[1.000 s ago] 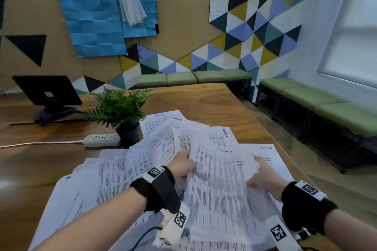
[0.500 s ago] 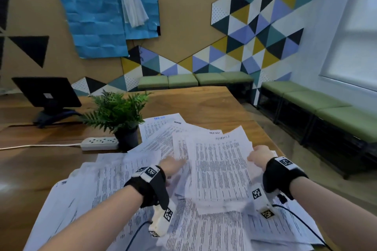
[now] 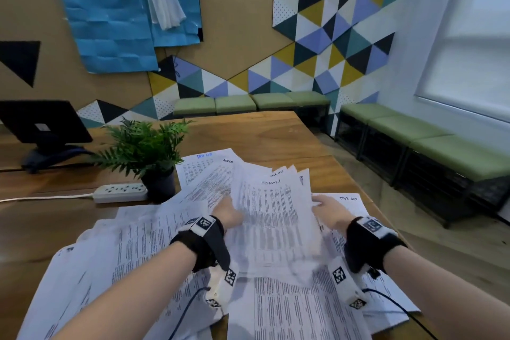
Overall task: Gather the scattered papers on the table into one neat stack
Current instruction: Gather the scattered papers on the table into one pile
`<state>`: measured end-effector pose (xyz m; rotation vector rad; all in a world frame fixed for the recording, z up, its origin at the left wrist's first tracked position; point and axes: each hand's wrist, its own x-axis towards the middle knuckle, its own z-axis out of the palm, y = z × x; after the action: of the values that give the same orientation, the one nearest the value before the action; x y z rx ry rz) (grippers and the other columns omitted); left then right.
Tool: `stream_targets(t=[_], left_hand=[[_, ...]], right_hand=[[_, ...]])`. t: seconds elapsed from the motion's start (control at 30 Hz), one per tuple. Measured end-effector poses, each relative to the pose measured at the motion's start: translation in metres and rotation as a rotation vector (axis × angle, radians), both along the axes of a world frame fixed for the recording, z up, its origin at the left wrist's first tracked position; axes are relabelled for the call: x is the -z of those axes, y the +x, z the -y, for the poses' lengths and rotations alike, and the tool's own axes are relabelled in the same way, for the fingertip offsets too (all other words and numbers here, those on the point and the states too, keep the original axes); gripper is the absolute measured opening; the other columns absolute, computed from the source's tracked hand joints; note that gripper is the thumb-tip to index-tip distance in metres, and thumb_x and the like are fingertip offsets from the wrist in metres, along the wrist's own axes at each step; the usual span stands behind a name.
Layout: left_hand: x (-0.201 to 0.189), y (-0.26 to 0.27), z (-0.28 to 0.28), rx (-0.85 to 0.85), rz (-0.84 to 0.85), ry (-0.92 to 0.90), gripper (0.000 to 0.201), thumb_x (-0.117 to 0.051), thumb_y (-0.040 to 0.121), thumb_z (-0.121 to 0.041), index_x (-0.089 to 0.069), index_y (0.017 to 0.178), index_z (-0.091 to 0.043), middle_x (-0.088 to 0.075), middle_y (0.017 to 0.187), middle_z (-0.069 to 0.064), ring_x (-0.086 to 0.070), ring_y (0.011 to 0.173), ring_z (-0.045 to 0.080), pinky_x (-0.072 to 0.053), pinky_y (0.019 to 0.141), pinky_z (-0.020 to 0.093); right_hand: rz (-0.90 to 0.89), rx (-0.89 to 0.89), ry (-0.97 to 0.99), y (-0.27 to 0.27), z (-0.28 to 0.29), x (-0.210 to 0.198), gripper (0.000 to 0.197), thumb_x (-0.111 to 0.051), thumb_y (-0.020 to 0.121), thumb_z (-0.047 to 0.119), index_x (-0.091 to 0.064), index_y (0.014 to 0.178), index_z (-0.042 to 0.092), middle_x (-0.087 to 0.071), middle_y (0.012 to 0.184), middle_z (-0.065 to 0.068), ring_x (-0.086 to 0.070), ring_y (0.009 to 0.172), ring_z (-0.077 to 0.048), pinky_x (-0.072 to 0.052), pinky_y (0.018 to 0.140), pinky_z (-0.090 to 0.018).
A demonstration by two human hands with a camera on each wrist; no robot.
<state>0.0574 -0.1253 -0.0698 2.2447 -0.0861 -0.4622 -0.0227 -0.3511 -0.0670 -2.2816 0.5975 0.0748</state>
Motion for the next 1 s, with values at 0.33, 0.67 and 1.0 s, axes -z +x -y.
stream_targets(t=[0.33,0.67,1.0], left_hand=[[-0.009,-0.013,-0.038,-0.066,0.272,-0.212,0.055,-0.043,0.09,0.001,-0.037,0.142,-0.017,-0.053,0.139,0.006,-0.052,0.123,0.029,-0.042,0.092,0.032],[-0.008,-0.014,-0.08,-0.202,0.146,-0.44,0.049,-0.056,0.082,0.015,-0.057,0.125,-0.008,-0.064,0.108,0.013,-0.059,0.098,0.029,-0.049,0.092,0.044],[-0.002,-0.03,-0.084,-0.169,0.209,-0.282,0.051,-0.044,0.084,0.011,-0.051,0.123,-0.02,-0.063,0.118,0.008,-0.06,0.103,0.028,-0.05,0.081,0.033]], right_hand=[[-0.389,0.285,-0.321,-0.069,0.041,0.013,0.12,-0.08,0.062,0.054,-0.014,0.148,0.003,-0.024,0.151,-0.027,-0.03,0.139,-0.041,-0.031,0.112,-0.047],[-0.343,0.273,-0.207,-0.066,0.017,0.009,0.073,-0.083,0.066,0.035,-0.057,0.124,0.001,-0.058,0.129,-0.017,-0.052,0.12,-0.032,-0.047,0.098,-0.035],[-0.207,0.246,-0.063,-0.066,0.01,0.012,0.059,-0.08,0.061,0.01,-0.058,0.114,-0.007,-0.065,0.103,-0.014,-0.062,0.096,-0.03,-0.052,0.083,-0.03]])
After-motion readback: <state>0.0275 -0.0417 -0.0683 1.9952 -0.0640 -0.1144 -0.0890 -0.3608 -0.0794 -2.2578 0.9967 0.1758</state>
